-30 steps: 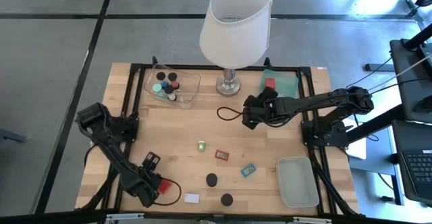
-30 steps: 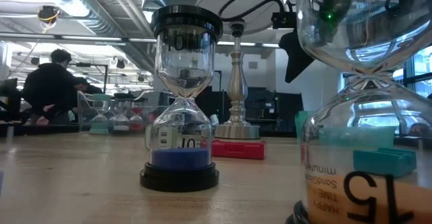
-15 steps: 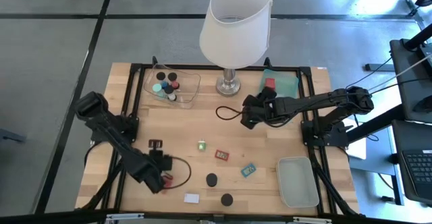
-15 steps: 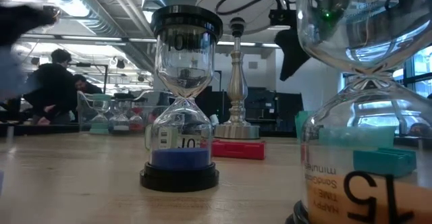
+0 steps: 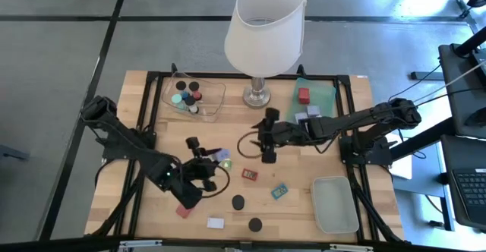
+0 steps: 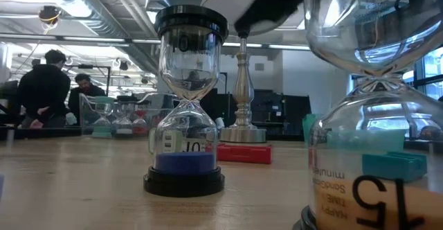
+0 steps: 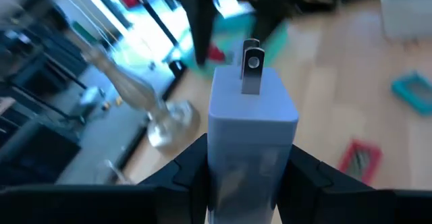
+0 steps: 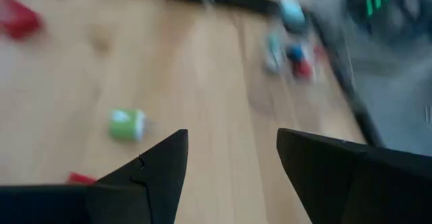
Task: Pick & Place Office items
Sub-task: Put the purple charger adapter into the green bin
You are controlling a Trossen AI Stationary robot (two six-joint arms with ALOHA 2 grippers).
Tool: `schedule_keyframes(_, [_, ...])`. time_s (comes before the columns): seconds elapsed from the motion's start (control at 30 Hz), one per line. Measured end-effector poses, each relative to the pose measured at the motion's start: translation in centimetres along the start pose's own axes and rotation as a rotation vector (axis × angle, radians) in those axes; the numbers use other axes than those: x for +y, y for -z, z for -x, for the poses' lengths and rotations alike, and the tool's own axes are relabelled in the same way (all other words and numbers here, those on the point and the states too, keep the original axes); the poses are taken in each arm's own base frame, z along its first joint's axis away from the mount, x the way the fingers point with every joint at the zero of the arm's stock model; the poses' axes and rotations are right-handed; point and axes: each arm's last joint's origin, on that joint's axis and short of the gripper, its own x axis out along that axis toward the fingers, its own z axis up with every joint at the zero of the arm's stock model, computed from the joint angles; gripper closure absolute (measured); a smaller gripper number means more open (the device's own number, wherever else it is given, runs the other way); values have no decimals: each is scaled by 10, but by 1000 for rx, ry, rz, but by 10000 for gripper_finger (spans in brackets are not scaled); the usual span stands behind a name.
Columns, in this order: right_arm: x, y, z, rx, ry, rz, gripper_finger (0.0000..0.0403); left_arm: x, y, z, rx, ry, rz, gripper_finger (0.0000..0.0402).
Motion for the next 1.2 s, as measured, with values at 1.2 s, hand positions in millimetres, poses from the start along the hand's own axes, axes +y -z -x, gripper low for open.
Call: schedule_keyframes(1.2, [23,-34,14,-364,-70,213,173,-9,-39,-6,-195,-66,-137,283])
